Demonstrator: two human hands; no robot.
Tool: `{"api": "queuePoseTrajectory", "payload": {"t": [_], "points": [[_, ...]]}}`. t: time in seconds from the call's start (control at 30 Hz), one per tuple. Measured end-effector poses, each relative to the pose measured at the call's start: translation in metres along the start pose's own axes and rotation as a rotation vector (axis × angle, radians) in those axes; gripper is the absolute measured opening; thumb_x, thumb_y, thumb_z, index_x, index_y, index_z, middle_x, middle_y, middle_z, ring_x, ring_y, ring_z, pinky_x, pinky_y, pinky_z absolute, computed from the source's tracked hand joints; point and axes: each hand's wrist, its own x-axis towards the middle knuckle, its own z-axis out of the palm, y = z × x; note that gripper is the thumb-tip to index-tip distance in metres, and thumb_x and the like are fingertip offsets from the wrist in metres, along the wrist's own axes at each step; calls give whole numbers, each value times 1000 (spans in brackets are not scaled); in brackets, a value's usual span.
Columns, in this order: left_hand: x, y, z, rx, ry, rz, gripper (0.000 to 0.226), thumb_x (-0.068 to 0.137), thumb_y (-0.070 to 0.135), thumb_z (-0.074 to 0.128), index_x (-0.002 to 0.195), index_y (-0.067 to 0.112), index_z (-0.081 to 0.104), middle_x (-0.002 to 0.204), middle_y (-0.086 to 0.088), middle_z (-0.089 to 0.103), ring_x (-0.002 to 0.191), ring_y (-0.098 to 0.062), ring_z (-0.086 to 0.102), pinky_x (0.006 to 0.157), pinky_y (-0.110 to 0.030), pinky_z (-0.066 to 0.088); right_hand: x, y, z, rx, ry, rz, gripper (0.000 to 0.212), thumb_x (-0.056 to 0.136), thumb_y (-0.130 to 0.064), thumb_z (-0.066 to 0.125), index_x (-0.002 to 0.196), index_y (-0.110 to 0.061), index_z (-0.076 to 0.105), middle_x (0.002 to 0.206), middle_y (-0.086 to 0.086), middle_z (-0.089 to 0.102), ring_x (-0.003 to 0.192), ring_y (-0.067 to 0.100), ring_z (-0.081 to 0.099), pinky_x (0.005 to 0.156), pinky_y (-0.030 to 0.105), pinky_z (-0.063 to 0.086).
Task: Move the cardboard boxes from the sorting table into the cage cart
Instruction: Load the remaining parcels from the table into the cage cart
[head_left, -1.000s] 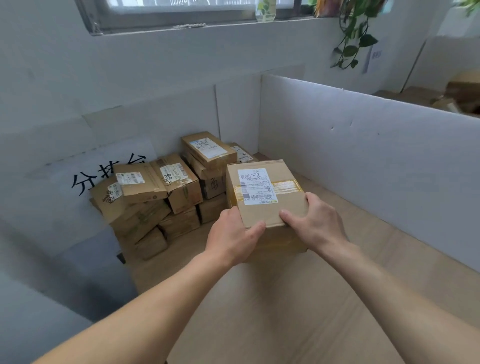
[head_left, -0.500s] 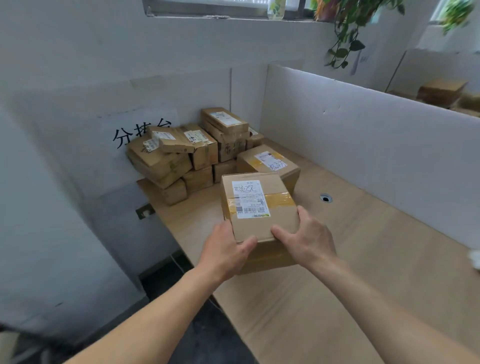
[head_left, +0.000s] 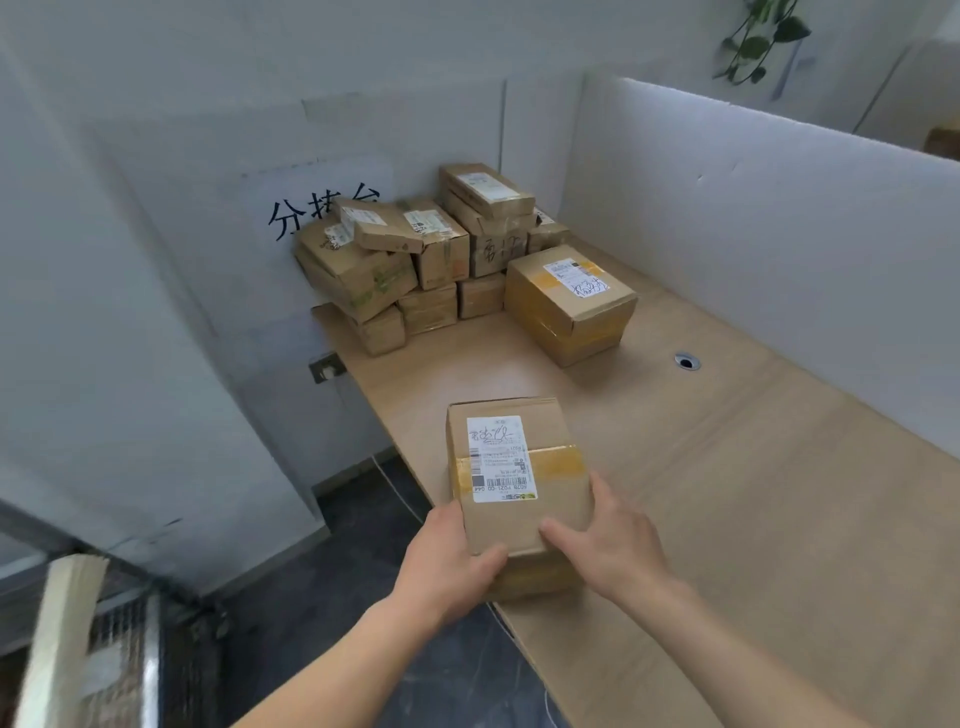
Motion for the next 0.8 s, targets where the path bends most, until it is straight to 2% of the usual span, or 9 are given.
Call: {"api": "queuePoseTrajectory", "payload": {"t": [0.13, 0.23, 0.3, 0.37, 0.47, 0.6, 0.73, 0.8], "points": [[0, -1, 8, 27, -5, -73, 37, 84, 30, 64, 120, 35, 56, 100, 22, 48, 104, -10, 54, 84, -25, 49, 16, 13, 0, 6, -90, 5, 56, 73, -66, 63, 119, -36, 54, 110, -14, 69, 106, 19, 65, 85, 33, 50], [6, 0, 8, 4, 20, -159, 31, 81, 34, 65, 112, 32, 58, 104, 14, 56, 97, -9, 58, 84, -29, 53, 34, 16, -1, 22, -144, -12, 56, 72, -70, 56, 118, -37, 59, 110, -13, 69, 104, 19, 64, 86, 34, 51], [14, 2, 8, -4, 39, -201, 26, 82, 34, 66, 106, 30, 58, 98, 15, 57, 89, -6, 58, 81, -27, 54, 46, 18, -2, 36, -187, -6, 45, 79, -65, 59, 113, -35, 63, 108, -11, 69, 102, 19, 64, 87, 34, 51], [22, 3, 9, -29, 60, -236, 26, 84, 38, 66, 106, 28, 57, 97, 17, 57, 90, -5, 58, 83, -27, 53, 59, 23, -1, 66, -239, 34, 33, 83, -62, 60, 100, -34, 64, 103, -9, 70, 100, 20, 65, 87, 34, 52], [29, 0, 12, -119, 50, -305, 28, 88, 41, 66, 109, 30, 52, 100, 19, 57, 98, -8, 60, 85, -26, 50, 73, 34, 6, 163, -316, 60, 39, 85, -67, 60, 97, -31, 69, 101, -9, 72, 96, 17, 67, 87, 35, 54], [32, -10, 19, -274, 44, -381, 50, 86, 44, 71, 127, 27, 50, 117, 14, 61, 107, -9, 61, 87, -25, 49, 75, 43, 12, 476, -394, 94, 26, 94, -49, 66, 100, -25, 75, 98, -13, 76, 82, -2, 70, 72, 20, 52], [27, -21, 22, -395, 87, -423, 55, 84, 40, 76, 127, 25, 45, 120, 10, 62, 106, -9, 63, 93, -32, 53, 76, 41, 23, 717, -469, 101, 49, 81, -55, 71, 116, -20, 71, 111, -4, 76, 103, 12, 72, 93, 35, 54], [22, -22, 19, -452, 131, -423, 58, 77, 42, 78, 122, 24, 45, 117, 9, 65, 104, -9, 64, 95, -37, 54, 78, 33, 29, 872, -470, 145, 62, 76, -54, 77, 123, -18, 62, 118, 5, 73, 108, 20, 70, 95, 41, 55]]}}
